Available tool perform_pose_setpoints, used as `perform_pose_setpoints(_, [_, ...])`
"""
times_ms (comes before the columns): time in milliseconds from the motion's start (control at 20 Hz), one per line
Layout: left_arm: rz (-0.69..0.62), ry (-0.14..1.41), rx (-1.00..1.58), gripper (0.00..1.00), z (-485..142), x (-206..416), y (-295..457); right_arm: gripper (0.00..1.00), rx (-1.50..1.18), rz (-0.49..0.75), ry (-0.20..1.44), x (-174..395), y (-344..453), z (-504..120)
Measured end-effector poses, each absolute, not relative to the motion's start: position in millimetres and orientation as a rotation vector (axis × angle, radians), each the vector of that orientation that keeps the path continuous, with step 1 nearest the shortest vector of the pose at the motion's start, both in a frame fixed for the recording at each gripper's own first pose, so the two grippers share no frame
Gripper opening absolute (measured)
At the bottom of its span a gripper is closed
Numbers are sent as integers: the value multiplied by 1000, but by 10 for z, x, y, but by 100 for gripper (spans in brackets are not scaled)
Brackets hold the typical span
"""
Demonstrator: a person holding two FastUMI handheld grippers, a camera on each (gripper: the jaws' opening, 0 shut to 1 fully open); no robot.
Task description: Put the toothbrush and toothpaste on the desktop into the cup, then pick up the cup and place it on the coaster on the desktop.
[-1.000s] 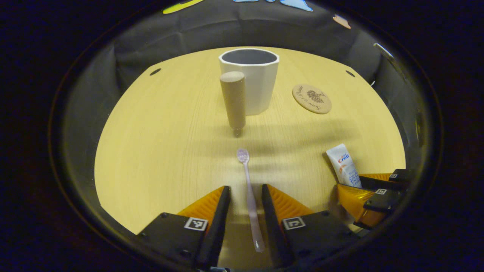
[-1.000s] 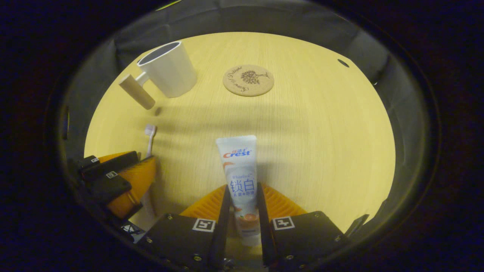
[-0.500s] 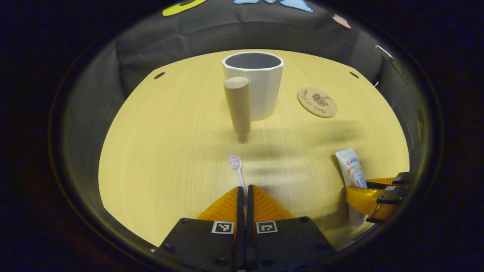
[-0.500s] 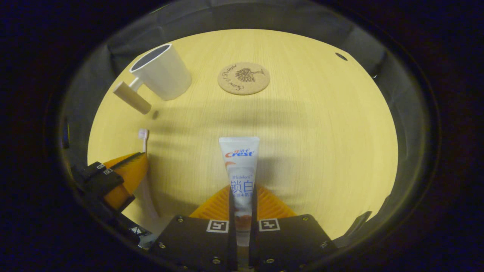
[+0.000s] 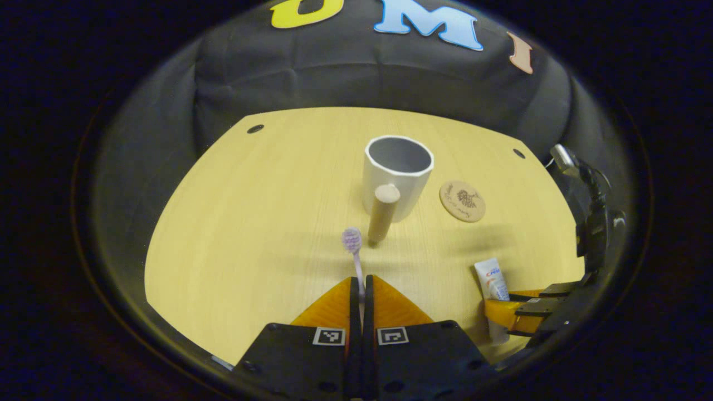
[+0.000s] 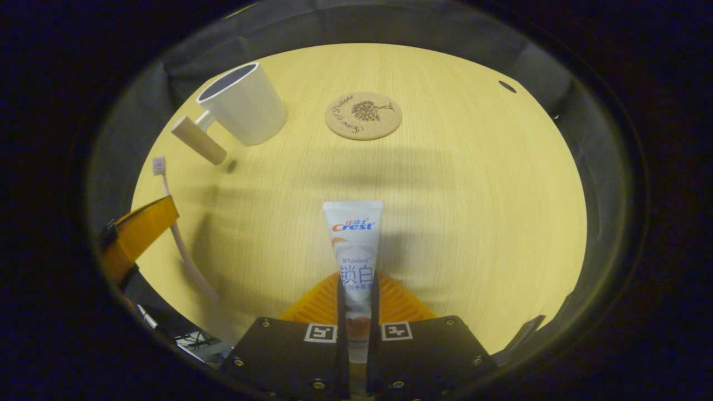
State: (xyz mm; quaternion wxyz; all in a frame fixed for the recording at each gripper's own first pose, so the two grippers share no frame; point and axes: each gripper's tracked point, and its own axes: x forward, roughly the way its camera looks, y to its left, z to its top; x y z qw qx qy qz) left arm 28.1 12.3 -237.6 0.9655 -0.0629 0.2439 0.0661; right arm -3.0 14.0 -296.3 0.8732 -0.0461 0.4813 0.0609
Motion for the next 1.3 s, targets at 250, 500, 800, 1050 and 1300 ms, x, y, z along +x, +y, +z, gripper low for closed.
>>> perform_pose_setpoints(250, [113,356,-175,7,-1627,254,145,14,-97,133,1005,-27,141,-2958])
perform_pose_setpoints(500, [75,270,-219,6,-1072,337,193,14,-101,130,991,-29,137,-2961])
perform_pose_setpoints(800, [47,189,-226,6,-478,441,256,14,-81,124,982,-25,138,-2960])
perform_pose_setpoints(1050, [4,125,-158,6,-163,609,183,14,-51,118,978,-21,140,-2951])
perform_pose_setpoints(1300, [-16,130,-181,6,-281,1001,143,14,-19,117,960,-19,132,-2955])
